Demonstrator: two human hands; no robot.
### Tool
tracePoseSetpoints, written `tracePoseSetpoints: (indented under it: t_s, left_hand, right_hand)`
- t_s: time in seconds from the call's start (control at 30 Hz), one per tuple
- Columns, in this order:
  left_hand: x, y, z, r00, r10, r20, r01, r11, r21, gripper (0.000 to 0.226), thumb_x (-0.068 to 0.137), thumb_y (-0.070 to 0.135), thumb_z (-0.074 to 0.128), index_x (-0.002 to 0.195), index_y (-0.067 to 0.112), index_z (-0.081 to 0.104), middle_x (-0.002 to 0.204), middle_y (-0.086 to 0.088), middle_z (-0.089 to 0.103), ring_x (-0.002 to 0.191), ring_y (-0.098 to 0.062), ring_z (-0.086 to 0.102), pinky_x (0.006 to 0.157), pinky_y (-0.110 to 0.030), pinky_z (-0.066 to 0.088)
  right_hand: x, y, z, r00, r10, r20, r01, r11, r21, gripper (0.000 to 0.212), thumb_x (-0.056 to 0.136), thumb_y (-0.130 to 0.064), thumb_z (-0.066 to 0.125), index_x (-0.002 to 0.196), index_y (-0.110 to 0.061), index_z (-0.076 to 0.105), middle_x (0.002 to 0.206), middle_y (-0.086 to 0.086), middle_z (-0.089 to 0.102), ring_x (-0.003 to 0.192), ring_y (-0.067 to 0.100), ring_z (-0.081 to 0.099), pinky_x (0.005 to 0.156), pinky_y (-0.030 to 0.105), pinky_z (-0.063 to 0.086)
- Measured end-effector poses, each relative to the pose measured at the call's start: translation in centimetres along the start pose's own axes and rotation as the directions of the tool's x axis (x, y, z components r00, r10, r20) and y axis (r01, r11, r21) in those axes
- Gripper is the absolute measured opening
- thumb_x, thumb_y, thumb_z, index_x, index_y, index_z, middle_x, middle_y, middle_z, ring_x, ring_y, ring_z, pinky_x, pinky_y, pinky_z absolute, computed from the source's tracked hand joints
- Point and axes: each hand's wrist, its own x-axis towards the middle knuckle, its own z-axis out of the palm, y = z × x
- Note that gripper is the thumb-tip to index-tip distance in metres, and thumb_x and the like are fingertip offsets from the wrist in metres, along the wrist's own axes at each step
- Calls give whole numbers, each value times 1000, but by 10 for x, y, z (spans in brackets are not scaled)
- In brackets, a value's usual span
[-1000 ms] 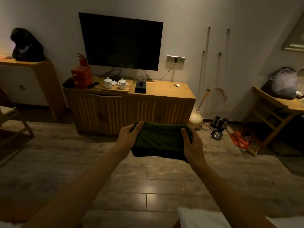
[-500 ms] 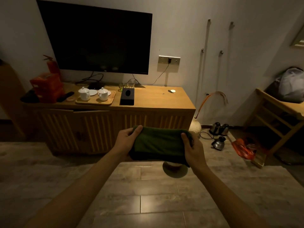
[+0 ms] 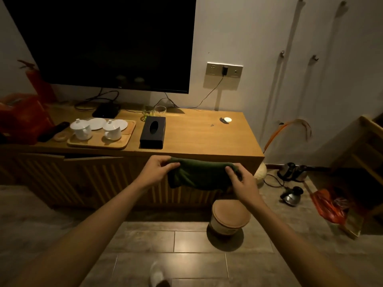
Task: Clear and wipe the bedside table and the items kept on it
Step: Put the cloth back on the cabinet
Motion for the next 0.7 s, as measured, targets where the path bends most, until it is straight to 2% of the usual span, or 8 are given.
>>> tracePoseSetpoints:
  t_s: [0.1,0.2,0.27,0.4,0.43,0.53,0.6,0.7]
  left_hand:
    - [69,-22,-11,1000,0,-3,0,997,79,18,93,16,65,107,22,75,99,6,75,98,-6,69,79,-22,58]
    - [147,-50,-22,999,-35,-4,35,987,160,23,91,13,67,110,25,72,103,7,74,99,-7,68,85,-25,59]
    - [208,-71,-33,996,-88,9,84,974,208,27,91,12,67,113,26,72,106,5,74,97,-10,68,84,-28,59]
    - [277,-88,-40,997,-68,21,59,960,273,25,91,8,66,108,25,74,91,12,71,82,5,66,62,-5,50]
    - [296,-94,-42,998,-64,21,55,954,294,24,90,7,66,106,23,75,88,14,70,80,7,65,60,-2,47]
    - [346,-107,-45,998,-47,32,33,943,331,23,90,4,65,105,19,75,91,9,70,83,-2,67,62,-1,47]
    - [377,-119,-46,998,-42,44,24,936,352,23,90,4,66,105,19,75,92,10,69,87,-7,66,65,-3,49]
    - [413,-139,-44,1000,-18,17,10,928,373,22,89,5,67,103,20,74,91,14,66,89,-3,63,67,-6,49]
  right_hand:
    - [75,19,4,1000,-19,4,20,987,-158,26,99,-37,59,119,-23,67,110,-8,64,104,5,59,83,26,56]
    - [153,39,12,997,-31,75,52,955,-293,21,96,-35,64,112,-23,72,101,-15,62,101,5,58,78,17,48]
    - [216,53,21,992,28,122,16,938,-346,22,96,-33,65,114,-24,72,99,-18,58,97,4,56,73,14,42]
    - [287,69,30,983,13,184,84,859,-504,23,91,-24,69,113,-20,74,95,-9,56,89,4,52,71,16,40]
    - [305,74,35,982,15,188,91,835,-542,23,89,-23,71,111,-20,75,94,-7,56,88,5,52,71,18,42]
    - [354,85,48,986,49,162,62,785,-616,21,89,-25,69,108,-19,75,90,-3,57,84,9,53,71,25,46]
    - [383,96,56,987,62,147,47,767,-640,19,90,-24,67,107,-20,74,88,-5,58,83,10,53,67,23,43]
    - [420,117,64,987,80,137,29,762,-647,15,90,-22,68,104,-22,73,86,-7,60,80,8,54,63,19,39]
